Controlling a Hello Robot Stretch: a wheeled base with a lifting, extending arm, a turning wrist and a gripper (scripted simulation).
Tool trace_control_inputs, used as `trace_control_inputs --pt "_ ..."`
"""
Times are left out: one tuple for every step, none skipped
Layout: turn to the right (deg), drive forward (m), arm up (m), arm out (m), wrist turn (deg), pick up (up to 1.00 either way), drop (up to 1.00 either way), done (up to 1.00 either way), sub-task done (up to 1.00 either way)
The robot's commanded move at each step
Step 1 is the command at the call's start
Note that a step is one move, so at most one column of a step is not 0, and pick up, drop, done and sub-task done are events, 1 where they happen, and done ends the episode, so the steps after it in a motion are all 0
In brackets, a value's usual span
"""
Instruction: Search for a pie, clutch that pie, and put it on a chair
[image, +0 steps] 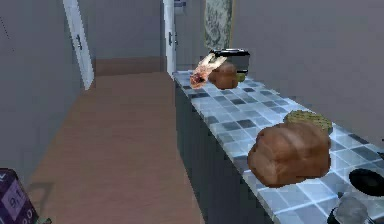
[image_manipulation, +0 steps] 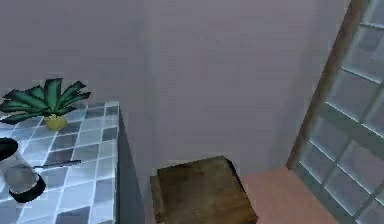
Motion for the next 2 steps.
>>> trace_control_inputs --pt "-24.0 0.0 0.0 0.0 0.0 0.0 0.0 0.0 0.0" --pt "0.0 0.3 0.0 0.0 0.0 0.0 0.0 0.0 0.0"
